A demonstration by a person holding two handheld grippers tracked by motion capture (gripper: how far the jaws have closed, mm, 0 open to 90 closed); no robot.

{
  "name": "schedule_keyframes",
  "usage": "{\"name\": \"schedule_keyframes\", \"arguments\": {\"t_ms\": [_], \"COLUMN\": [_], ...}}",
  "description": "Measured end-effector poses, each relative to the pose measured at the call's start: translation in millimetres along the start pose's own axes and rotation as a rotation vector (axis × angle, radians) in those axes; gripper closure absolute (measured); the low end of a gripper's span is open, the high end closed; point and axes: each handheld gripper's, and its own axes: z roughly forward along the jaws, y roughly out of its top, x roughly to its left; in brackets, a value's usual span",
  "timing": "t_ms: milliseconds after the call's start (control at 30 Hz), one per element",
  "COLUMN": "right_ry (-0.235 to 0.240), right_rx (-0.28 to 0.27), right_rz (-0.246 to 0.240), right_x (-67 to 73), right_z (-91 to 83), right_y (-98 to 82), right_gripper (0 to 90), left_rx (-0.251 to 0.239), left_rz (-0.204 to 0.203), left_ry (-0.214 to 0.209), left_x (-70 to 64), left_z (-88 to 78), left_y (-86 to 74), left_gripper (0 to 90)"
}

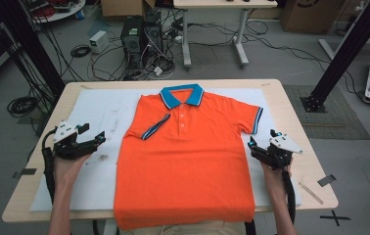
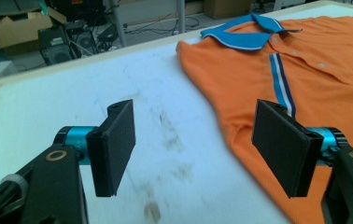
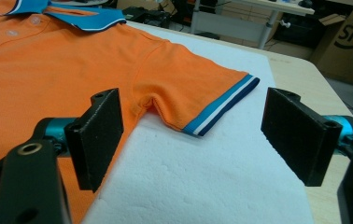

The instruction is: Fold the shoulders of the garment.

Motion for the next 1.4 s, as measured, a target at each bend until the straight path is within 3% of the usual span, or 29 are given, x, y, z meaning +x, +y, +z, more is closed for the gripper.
{"name": "schedule_keyframes", "arguments": {"t_ms": [133,200,267,467,633,800,933,1067,1233,1267,1400], "right_ry": [0.001,-0.004,-0.003,-0.006,-0.006,-0.014,-0.021,-0.017,0.033,0.07,0.115], "right_rx": [0.006,0.0,0.005,0.004,0.006,0.003,0.007,0.028,0.082,0.108,0.147], "right_rz": [0.004,-0.006,0.001,0.004,0.006,0.008,0.011,0.027,0.053,0.068,0.083], "right_x": [1.1,0.2,1.3,1.5,1.3,-0.4,0.7,-1.0,-5.0,-8.7,-20.9], "right_z": [-0.2,0.2,-0.1,0.1,0.0,0.3,0.3,2.4,6.7,8.1,12.8], "right_y": [0.1,0.2,0.2,0.2,0.2,0.2,0.2,1.5,3.9,5.8,20.1], "right_gripper": [21.4,21.4,21.5,21.6,21.9,21.9,21.9,26.8,26.9,26.9,28.1], "left_rx": [0.004,0.02,0.024,0.003,0.006,0.002,-0.004,0.014,0.018,0.018,0.023], "left_rz": [-0.031,-0.023,-0.017,-0.055,-0.054,-0.117,-0.117,-0.089,-0.077,-0.077,-0.074], "left_ry": [0.018,0.022,0.026,0.022,0.022,-0.001,-0.005,0.005,0.011,0.012,0.015], "left_x": [2.0,1.5,1.3,2.6,2.7,9.5,9.7,6.8,5.5,5.5,4.5], "left_z": [-3.4,-2.0,-1.8,0.8,0.7,0.7,-0.2,1.3,1.4,1.5,2.4], "left_y": [-23.0,-26.7,-27.4,-31.2,-31.2,-32.4,-32.8,-31.9,-31.7,-31.7,-31.5], "left_gripper": [30.5,30.6,30.6,31.0,31.5,31.5,31.5,31.5,31.5,31.5,31.5]}}
